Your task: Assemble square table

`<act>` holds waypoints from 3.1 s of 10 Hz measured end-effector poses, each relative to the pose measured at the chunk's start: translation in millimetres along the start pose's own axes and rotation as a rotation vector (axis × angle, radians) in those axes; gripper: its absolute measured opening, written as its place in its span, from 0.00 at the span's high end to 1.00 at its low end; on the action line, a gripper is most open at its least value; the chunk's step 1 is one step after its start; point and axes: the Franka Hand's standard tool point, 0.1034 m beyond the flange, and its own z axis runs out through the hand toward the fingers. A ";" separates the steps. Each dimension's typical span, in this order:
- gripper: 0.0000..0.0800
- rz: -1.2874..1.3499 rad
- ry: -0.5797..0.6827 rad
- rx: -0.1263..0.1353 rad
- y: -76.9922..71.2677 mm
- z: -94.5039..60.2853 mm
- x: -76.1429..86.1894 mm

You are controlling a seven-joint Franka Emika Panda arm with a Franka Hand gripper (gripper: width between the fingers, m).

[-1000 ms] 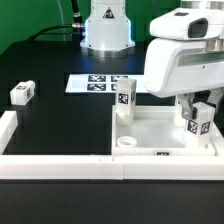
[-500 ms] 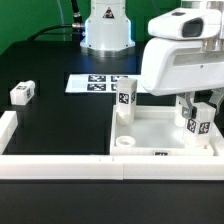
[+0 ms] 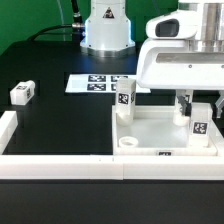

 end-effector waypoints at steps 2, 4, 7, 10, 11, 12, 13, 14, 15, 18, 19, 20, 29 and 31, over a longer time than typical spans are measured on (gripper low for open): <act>0.64 0.153 -0.003 -0.001 -0.7 0.0 0.4; 0.64 0.293 -0.006 0.003 0.2 -0.3 1.0; 0.64 0.365 -0.007 0.005 0.4 -0.3 1.1; 0.34 0.203 -0.006 0.004 -0.2 -0.5 0.9; 0.22 0.055 -0.001 0.001 -1.6 -1.8 1.1; 0.20 -0.072 0.001 0.003 -2.1 -3.2 1.7; 0.20 -0.164 0.001 0.002 -2.2 -3.1 1.7; 0.19 -0.271 0.003 0.000 -2.4 -3.0 1.8; 0.19 -0.415 0.004 -0.009 -1.3 -2.5 2.1; 0.19 -0.626 0.007 -0.023 0.8 -3.8 4.1; 0.19 -0.676 0.007 -0.028 1.5 -3.7 4.4; 0.19 -0.769 0.006 -0.032 3.6 -3.8 5.5; 0.62 -1.016 0.007 -0.068 2.1 -2.6 4.7; 0.63 -0.991 0.008 -0.067 2.1 -2.6 4.8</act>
Offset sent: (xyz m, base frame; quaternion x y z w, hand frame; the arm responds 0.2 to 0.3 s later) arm 0.0012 0.0018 -0.0011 0.0108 -0.0252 0.2045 0.9785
